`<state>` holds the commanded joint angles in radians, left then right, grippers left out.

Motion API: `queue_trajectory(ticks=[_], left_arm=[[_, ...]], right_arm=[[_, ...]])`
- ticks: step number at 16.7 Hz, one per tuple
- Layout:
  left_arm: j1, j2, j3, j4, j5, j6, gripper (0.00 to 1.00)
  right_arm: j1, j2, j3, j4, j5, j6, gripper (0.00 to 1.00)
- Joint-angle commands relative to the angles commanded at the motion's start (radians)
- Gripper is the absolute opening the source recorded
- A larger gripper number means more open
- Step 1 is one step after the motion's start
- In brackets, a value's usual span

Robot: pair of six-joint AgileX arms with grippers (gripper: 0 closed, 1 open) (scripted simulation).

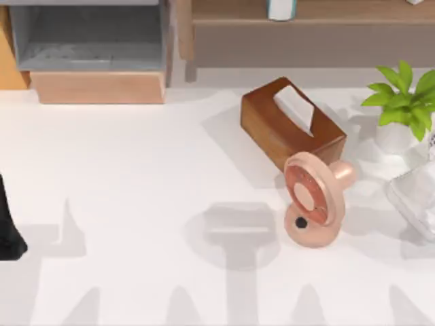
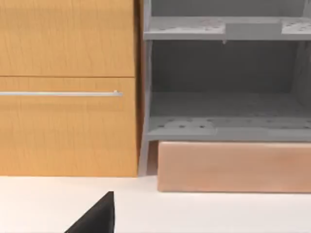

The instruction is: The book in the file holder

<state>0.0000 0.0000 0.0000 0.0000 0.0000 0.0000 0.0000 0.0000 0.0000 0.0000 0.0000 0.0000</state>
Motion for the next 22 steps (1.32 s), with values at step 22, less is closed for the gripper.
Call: queue_trajectory(ticks=[22], left_arm=[[-0.597,1.59,1.19,0.44,-0.551,0.021,1.0]], right_arm=[[0.0,0.0,0.0,0.0,0.0,0.0,1.0]])
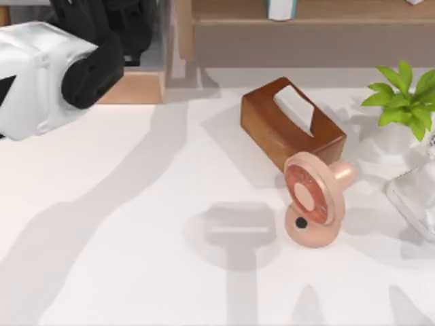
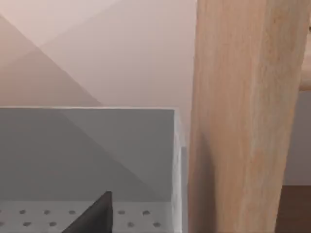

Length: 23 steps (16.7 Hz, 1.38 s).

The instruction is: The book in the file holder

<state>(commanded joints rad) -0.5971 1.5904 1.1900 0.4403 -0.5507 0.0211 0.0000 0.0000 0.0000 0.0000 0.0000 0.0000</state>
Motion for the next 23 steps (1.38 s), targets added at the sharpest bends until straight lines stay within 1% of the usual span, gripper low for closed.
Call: queue_trajectory(ticks=[5,9,12,16,19,23], left_arm=[[-0.13,0.481,0.368,0.092,-0.115,-0.003,1.0],[-0.177,0.72,0.566,0.135,-0.17,-0.007,1.0],[-0.187,0.788,0.626,0.148,-0.188,-0.008,1.0],[-0.187,0.789,0.627,0.148,-0.188,-0.008,1.0],[-0.18,0.795,0.638,0.141,-0.183,-0.009,1.0],[-0.167,0.839,0.718,0.105,-0.167,-0.01,1.0]], right_arm=[[0.0,0.0,0.0,0.0,0.0,0.0,1.0],[0.0,0.0,0.0,0.0,0.0,0.0,1.0],[0.0,0.0,0.0,0.0,0.0,0.0,1.0],[0.0,0.0,0.0,0.0,0.0,0.0,1.0],[0.0,0.0,0.0,0.0,0.0,0.0,1.0],[0.0,0.0,0.0,0.0,0.0,0.0,1.0]])
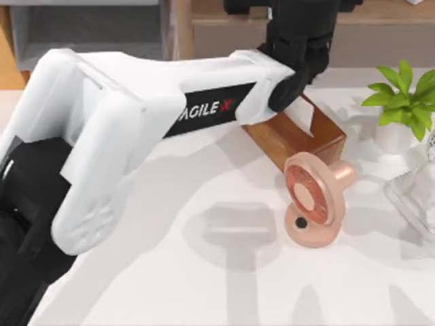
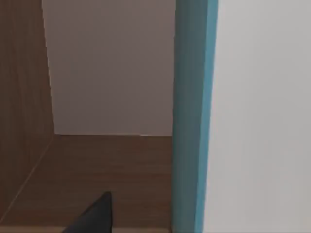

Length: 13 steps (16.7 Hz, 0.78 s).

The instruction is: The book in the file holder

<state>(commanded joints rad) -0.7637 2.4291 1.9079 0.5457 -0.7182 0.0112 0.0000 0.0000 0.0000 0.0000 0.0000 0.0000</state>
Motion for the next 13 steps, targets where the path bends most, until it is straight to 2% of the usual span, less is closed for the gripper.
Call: queue_trajectory(ticks=[5,13], left_arm=[[0.004,0.013,0.023,-0.011,0.005,0.0,1.0],[0.004,0.013,0.023,-0.011,0.005,0.0,0.4]], right_arm=[[0.0,0.0,0.0,0.0,0.0,0.0,1.0],[0.0,0.0,0.0,0.0,0.0,0.0,1.0]])
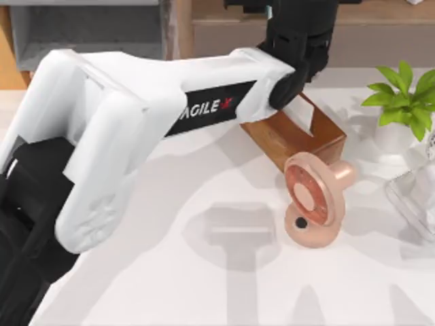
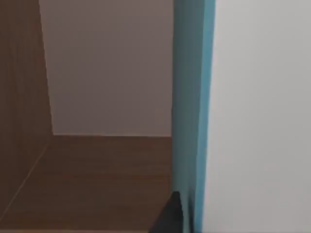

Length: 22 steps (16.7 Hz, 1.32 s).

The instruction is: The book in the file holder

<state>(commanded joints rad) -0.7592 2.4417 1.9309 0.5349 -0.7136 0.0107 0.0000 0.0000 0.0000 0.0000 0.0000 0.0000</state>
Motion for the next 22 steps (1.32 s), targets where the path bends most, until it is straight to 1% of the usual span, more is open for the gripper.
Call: queue_trajectory(ticks=[5,6,15,22], left_arm=[[0.0,0.0,0.0,0.0,0.0,0.0,0.02],[0.0,0.0,0.0,0.0,0.0,0.0,0.0],[-0.004,-0.003,0.002,-0.002,0.0,0.001,0.0],[-0.004,-0.018,0.029,-0.045,-0.001,0.002,0.0]], right_arm=[[0.0,0.0,0.0,0.0,0.0,0.0,1.0],[0.0,0.0,0.0,0.0,0.0,0.0,1.0],[0.0,0.0,0.0,0.0,0.0,0.0,1.0],[0.0,0.0,0.0,0.0,0.0,0.0,1.0]])
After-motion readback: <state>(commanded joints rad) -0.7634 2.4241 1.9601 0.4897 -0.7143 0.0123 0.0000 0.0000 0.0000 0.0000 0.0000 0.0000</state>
